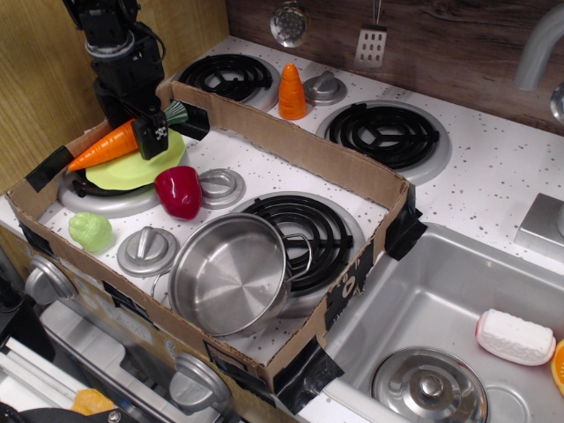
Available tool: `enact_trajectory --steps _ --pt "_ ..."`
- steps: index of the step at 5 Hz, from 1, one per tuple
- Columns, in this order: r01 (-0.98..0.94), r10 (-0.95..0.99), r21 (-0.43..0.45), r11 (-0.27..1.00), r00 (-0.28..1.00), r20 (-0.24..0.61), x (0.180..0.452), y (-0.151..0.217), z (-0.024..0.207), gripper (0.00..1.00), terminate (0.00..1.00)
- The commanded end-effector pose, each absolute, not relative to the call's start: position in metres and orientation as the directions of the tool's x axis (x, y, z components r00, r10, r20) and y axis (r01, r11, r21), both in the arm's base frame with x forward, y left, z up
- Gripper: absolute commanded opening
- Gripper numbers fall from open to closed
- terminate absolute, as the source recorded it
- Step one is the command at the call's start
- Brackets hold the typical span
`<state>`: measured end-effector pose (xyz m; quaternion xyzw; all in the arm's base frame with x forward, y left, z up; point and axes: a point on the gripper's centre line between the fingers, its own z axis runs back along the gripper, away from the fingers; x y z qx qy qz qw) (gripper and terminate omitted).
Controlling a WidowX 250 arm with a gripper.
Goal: Take carrot off plate
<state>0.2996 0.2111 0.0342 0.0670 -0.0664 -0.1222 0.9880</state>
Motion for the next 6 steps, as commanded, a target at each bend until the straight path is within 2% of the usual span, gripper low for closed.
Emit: enact_trajectory --steps 1,2,4,6 --pt "0.203 -0.226 0.158 0.966 0.963 0.148 0.304 0.222 0.048 1.00 0.00" --pt "0.204 -0.226 0.157 0.966 0.964 0.142 0.303 0.226 0.052 0.00 0.00" --pt "0.194 -0.223 0.197 0.961 0.965 0.140 0.306 0.222 0.061 0.00 0.00" --pt "0.027 -0.058 0.249 0.968 0.992 0.117 0.317 0.202 0.104 0.00 0.00"
